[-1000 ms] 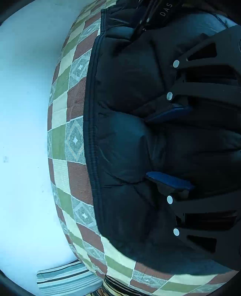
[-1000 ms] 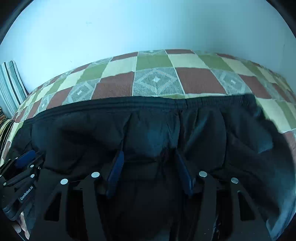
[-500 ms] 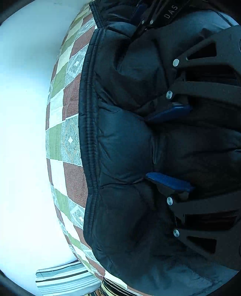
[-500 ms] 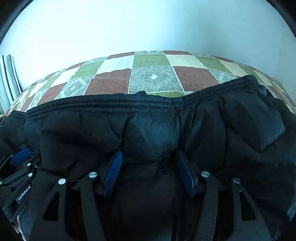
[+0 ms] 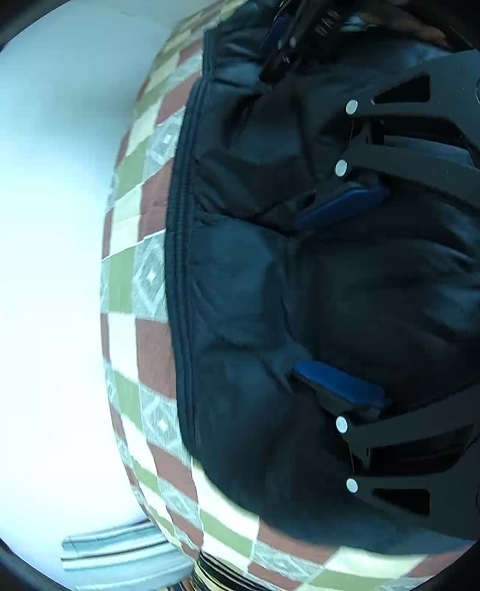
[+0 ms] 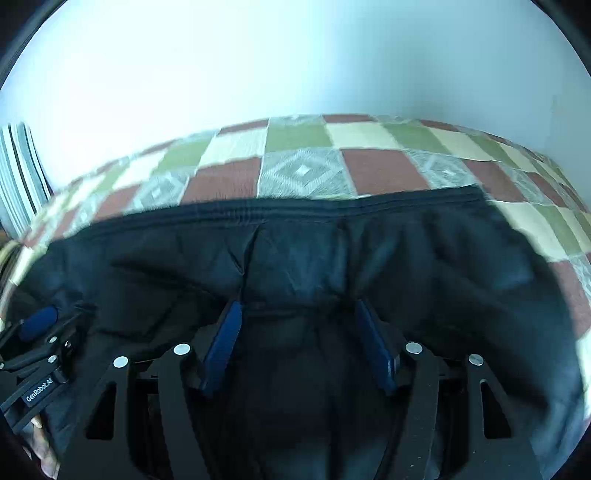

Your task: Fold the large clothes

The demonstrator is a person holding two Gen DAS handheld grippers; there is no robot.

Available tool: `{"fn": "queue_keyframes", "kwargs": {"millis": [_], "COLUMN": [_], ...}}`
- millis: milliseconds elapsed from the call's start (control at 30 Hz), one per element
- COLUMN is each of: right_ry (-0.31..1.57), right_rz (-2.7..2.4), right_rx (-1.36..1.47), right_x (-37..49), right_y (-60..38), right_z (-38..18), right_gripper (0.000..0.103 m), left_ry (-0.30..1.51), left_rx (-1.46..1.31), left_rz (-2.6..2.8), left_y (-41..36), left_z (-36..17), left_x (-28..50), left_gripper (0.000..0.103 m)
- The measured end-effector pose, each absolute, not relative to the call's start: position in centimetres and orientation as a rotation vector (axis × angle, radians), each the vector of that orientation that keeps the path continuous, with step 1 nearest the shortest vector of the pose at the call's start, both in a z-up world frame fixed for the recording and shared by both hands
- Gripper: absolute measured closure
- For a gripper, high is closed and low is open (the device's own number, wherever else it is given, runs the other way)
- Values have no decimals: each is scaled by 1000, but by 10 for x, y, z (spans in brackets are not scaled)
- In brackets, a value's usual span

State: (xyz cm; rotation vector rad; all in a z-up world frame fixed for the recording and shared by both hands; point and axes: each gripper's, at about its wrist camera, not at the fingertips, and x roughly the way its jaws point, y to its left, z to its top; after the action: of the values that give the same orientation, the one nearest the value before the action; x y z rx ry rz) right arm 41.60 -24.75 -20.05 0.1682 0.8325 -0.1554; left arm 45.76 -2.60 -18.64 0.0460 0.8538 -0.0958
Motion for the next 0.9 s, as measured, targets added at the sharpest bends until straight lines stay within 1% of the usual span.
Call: {"fn": "queue_keyframes", "kwargs": {"millis": [33, 100, 267, 300, 400, 433, 467, 567, 633, 767, 900], "right_ry": [817, 792, 758, 756, 775, 793, 805, 846, 865, 890, 907], "right_rz": [-159, -163, -216, -239, -276, -282, -283, -285, -279, -275, -269], "right_rx": [184, 206, 242, 257, 301, 318, 330, 377, 418, 487, 504], "right_x": [404, 382, 318, 303, 272, 264, 260, 250, 249, 250, 253], "right_y": [-253, -266, -311, -323, -350, -357, -361, -373, -378, -383, -382], "right_z": [-193, -180, -162, -161, -166, -171, -175, -191, -202, -220, -230], "right_gripper": [34, 32, 30, 28, 27, 27, 27, 27, 23, 19, 19], "left_ry": [843, 830, 819, 818, 812, 807, 800, 807, 828, 829, 834], "left_rx": [30, -9, -152, -172, -274, -324, -359, -411, -451, -549, -582], "left_rz": [-93, -80, -2, 9, 36, 34, 24, -6, -20, -39, -22], "left_y": [-16, 2, 68, 76, 107, 118, 124, 135, 137, 139, 138], "left_z": [-181, -172, -164, -164, -169, -171, -173, -183, -192, -205, -213], "left_x": [448, 430, 356, 345, 307, 296, 290, 287, 294, 305, 316], "left_gripper": [24, 22, 20, 18, 15, 12, 11, 10, 10, 10, 9]}}
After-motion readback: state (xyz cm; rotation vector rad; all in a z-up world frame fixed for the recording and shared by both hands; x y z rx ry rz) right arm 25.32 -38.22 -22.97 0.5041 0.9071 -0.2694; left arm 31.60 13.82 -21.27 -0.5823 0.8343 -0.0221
